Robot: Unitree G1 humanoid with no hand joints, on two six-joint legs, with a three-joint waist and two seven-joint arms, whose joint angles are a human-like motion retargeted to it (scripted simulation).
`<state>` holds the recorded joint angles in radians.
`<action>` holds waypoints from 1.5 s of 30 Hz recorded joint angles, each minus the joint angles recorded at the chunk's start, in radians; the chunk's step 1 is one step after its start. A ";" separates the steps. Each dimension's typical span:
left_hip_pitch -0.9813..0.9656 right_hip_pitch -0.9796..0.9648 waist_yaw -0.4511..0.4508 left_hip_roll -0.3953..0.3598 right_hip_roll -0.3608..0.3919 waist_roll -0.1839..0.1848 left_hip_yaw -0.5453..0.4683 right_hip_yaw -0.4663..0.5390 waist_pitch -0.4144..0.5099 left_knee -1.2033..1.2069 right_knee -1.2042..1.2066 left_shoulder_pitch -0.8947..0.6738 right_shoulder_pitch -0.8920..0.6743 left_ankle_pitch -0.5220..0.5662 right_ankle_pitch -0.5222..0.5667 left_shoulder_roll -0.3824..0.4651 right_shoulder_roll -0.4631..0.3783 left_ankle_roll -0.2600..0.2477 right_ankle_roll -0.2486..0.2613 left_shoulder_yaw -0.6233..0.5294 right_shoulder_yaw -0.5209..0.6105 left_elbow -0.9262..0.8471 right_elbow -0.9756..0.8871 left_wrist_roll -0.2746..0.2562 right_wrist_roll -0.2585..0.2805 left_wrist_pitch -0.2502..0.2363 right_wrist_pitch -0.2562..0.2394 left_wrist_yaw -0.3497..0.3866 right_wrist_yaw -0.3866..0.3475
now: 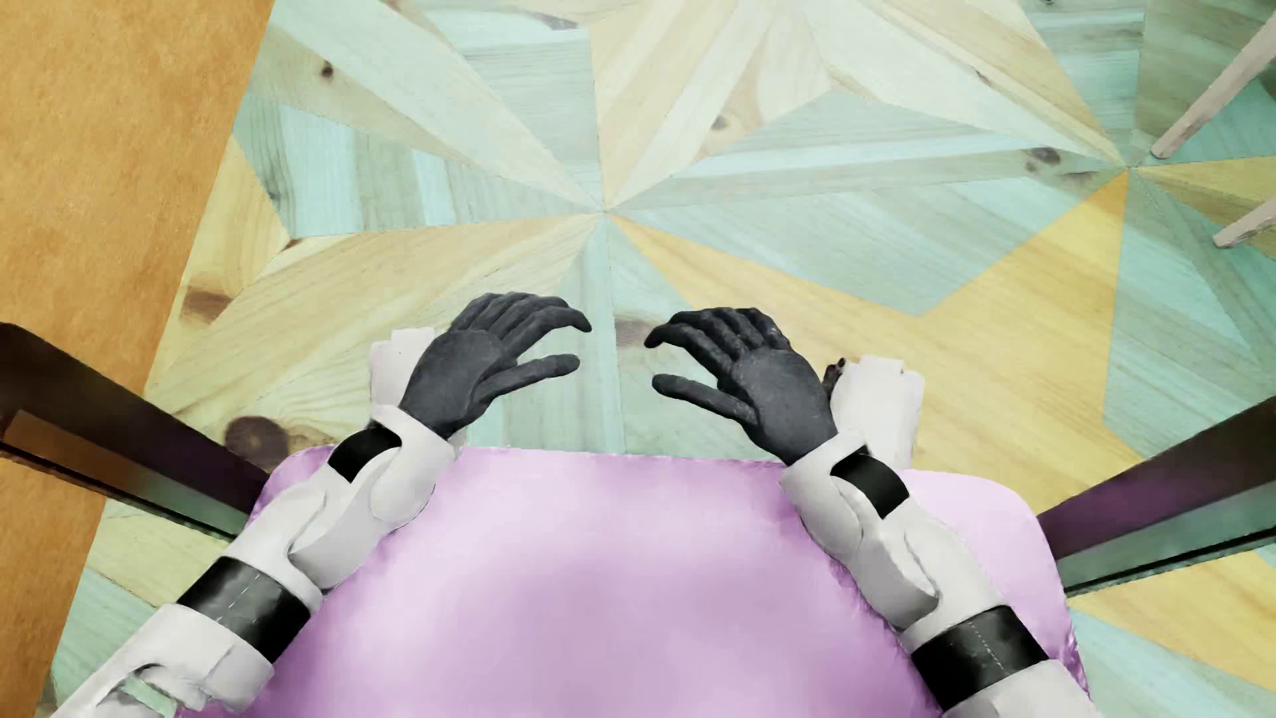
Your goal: Get up from the light pink chair
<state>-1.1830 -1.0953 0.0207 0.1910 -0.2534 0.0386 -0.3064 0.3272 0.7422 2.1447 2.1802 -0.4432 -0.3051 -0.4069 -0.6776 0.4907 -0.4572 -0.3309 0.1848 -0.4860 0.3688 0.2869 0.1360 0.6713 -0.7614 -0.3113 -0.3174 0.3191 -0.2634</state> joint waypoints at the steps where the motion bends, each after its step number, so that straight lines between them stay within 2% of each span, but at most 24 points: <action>1: -0.018 -0.025 0.002 0.000 0.000 0.001 -0.003 0.007 0.007 0.002 0.009 -0.002 0.008 0.003 -0.013 0.010 -0.009 -0.015 -0.021 0.014 -0.018 -0.046 -0.043 0.019 -0.006 -0.004 -0.009 -0.030 0.014; 6: -0.087 -0.078 -0.003 0.003 -0.005 0.014 -0.006 0.027 0.110 0.004 0.057 0.057 0.038 0.010 -0.027 0.070 -0.100 -0.032 -0.005 0.059 -0.009 -0.281 -0.301 0.015 0.050 0.019 -0.001 0.032 0.015; 9: -0.127 -0.117 0.010 -0.014 -0.014 0.029 -0.003 0.048 0.233 0.006 0.062 0.089 0.075 0.001 -0.054 0.135 -0.186 -0.036 0.010 0.039 -0.002 -0.501 -0.525 0.002 0.085 0.088 0.035 0.194 -0.058; 10: -0.174 -0.161 0.015 -0.014 -0.016 0.034 -0.009 0.059 0.257 0.013 0.069 0.090 0.094 -0.004 -0.057 0.170 -0.209 -0.041 0.009 0.037 0.005 -0.578 -0.596 -0.024 0.100 0.061 0.047 0.193 -0.122; 12: -0.248 -0.272 -0.003 0.003 0.022 -0.006 -0.034 0.097 0.287 0.003 0.066 0.142 0.190 -0.020 -0.039 0.216 -0.195 -0.049 -0.009 0.093 0.031 -0.635 -0.714 -0.002 0.038 0.119 0.054 0.333 -0.077; 13: -0.278 -0.318 -0.008 0.014 0.044 -0.035 -0.025 0.088 0.287 -0.019 0.050 0.134 0.222 -0.021 -0.038 0.281 -0.180 -0.036 -0.032 0.096 0.035 -0.663 -0.696 0.020 0.019 0.081 0.059 0.276 -0.131; 15: -0.265 -0.292 -0.014 0.001 0.064 -0.043 0.022 0.031 0.276 -0.089 -0.019 0.091 0.174 -0.031 -0.048 0.335 -0.163 -0.006 -0.109 0.068 0.004 -0.653 -0.643 -0.015 0.030 0.045 0.025 0.265 -0.108; 20: -0.065 -0.082 -0.009 -0.033 0.081 -0.051 0.069 -0.042 0.144 -0.372 -0.290 -0.010 0.062 -0.064 -0.071 0.194 -0.056 0.001 -0.208 -0.103 0.098 -0.287 -0.256 -0.001 0.010 0.088 0.082 0.196 -0.131; 21: -0.011 -0.025 -0.002 -0.033 0.088 -0.047 0.068 -0.061 0.103 -0.448 -0.367 -0.023 0.051 -0.066 -0.050 0.148 -0.031 0.000 -0.213 -0.128 0.126 -0.182 -0.122 -0.005 0.008 0.035 0.066 0.127 -0.143; 23: 0.111 0.115 -0.009 -0.021 0.093 -0.041 0.098 -0.109 0.031 -0.603 -0.539 -0.044 0.002 -0.058 -0.039 0.093 0.012 0.006 -0.235 -0.171 0.173 0.037 0.117 -0.029 0.055 0.023 0.060 0.026 -0.140; 25: 0.271 0.299 -0.023 -0.021 0.081 -0.027 0.165 -0.183 -0.046 -0.774 -0.725 -0.049 -0.016 -0.030 -0.027 0.030 0.064 0.035 -0.249 -0.226 0.218 0.280 0.341 -0.088 0.051 0.011 0.119 -0.078 -0.157; 29: 0.632 0.658 -0.032 -0.011 0.213 -0.021 0.193 -0.227 -0.221 -1.081 -1.139 0.099 0.009 0.019 0.041 -0.011 0.094 0.107 -0.323 -0.156 0.233 0.434 0.277 -0.137 0.040 0.030 -0.010 -0.005 -0.033; 30: 0.706 0.762 -0.027 -0.012 0.246 -0.029 0.196 -0.230 -0.259 -1.101 -1.252 0.142 0.012 0.077 0.063 -0.009 0.104 0.094 -0.308 -0.092 0.240 0.403 0.227 -0.170 0.058 0.009 -0.035 -0.038 0.003; 31: 0.765 0.888 0.014 -0.039 0.254 -0.018 0.155 -0.232 -0.292 -1.100 -1.380 0.173 0.019 0.208 0.084 -0.044 0.081 0.116 -0.304 -0.077 0.232 0.390 0.195 -0.187 0.088 0.042 -0.043 0.046 0.015; 32: 0.764 1.013 0.031 -0.060 0.259 -0.051 0.120 -0.226 -0.319 -1.047 -1.533 0.193 0.012 0.259 0.124 -0.042 0.099 0.105 -0.321 -0.041 0.230 0.385 0.159 -0.177 0.066 0.050 -0.032 0.091 0.004; 34: 0.666 1.218 0.086 -0.096 0.209 -0.077 0.138 -0.321 -0.425 -1.001 -1.814 0.230 0.053 0.217 0.179 -0.076 0.096 0.007 -0.253 0.038 0.142 0.357 0.108 -0.140 0.074 0.066 -0.020 0.113 0.051; 36: 0.580 1.371 0.119 -0.129 0.168 -0.074 0.208 -0.383 -0.502 -1.159 -2.022 0.244 0.075 0.189 0.213 -0.132 0.062 -0.004 -0.208 0.105 0.119 0.362 0.102 -0.161 0.114 0.084 -0.004 0.144 0.004; 37: 0.558 1.443 0.112 -0.140 0.172 -0.071 0.240 -0.402 -0.505 -1.307 -2.106 0.236 0.056 0.197 0.216 -0.137 0.044 0.014 -0.205 0.149 0.129 0.347 0.093 -0.183 0.104 0.059 0.012 0.128 -0.026; 38: 0.577 1.548 0.114 -0.159 0.164 -0.059 0.227 -0.405 -0.507 -1.490 -2.180 0.256 0.068 0.340 0.211 -0.167 0.019 -0.038 -0.204 0.174 0.136 0.350 0.103 -0.280 0.141 0.071 0.005 0.087 -0.041; 39: 0.581 1.597 0.097 -0.194 0.179 -0.030 0.250 -0.438 -0.513 -1.668 -2.180 0.277 0.069 0.465 0.176 -0.197 -0.026 -0.014 -0.192 0.189 0.132 0.355 0.087 -0.330 0.146 0.087 0.023 0.087 -0.014; 40: 0.634 1.676 0.101 -0.204 0.162 -0.041 0.214 -0.454 -0.516 -1.839 -2.194 0.315 0.090 0.529 0.152 -0.208 -0.052 0.007 -0.164 0.194 0.134 0.371 0.081 -0.341 0.154 0.090 0.015 0.126 -0.002; 42: 0.583 1.719 0.128 -0.178 0.157 -0.046 0.169 -0.447 -0.525 -1.743 -2.142 0.349 0.103 0.504 0.131 -0.196 -0.096 0.039 -0.146 0.205 0.114 0.415 0.065 -0.386 0.145 0.127 -0.006 0.176 0.060; 44: 0.548 1.670 0.139 -0.175 0.106 -0.084 0.155 -0.447 -0.565 -1.552 -1.948 0.380 0.179 0.465 0.192 -0.123 -0.097 -0.011 -0.074 0.225 0.051 0.461 0.109 -0.365 0.116 0.114 -0.009 0.096 0.120; 45: 0.587 1.637 0.122 -0.209 0.090 -0.099 0.194 -0.446 -0.586 -1.532 -1.819 0.398 0.251 0.431 0.283 -0.095 -0.085 0.065 -0.038 0.190 0.008 0.480 0.167 -0.323 0.115 0.116 0.016 0.080 0.105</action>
<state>-0.5955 0.5420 0.1427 -0.0183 -0.1637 -0.0601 -0.1119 -0.1185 0.1558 0.6132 0.3615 -0.0455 -0.0540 0.0242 -0.3949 0.3959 -0.5425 -0.2657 0.1466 -0.2962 0.3764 0.7670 0.3030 0.3482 -0.6466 -0.1954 -0.3014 0.3987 -0.1585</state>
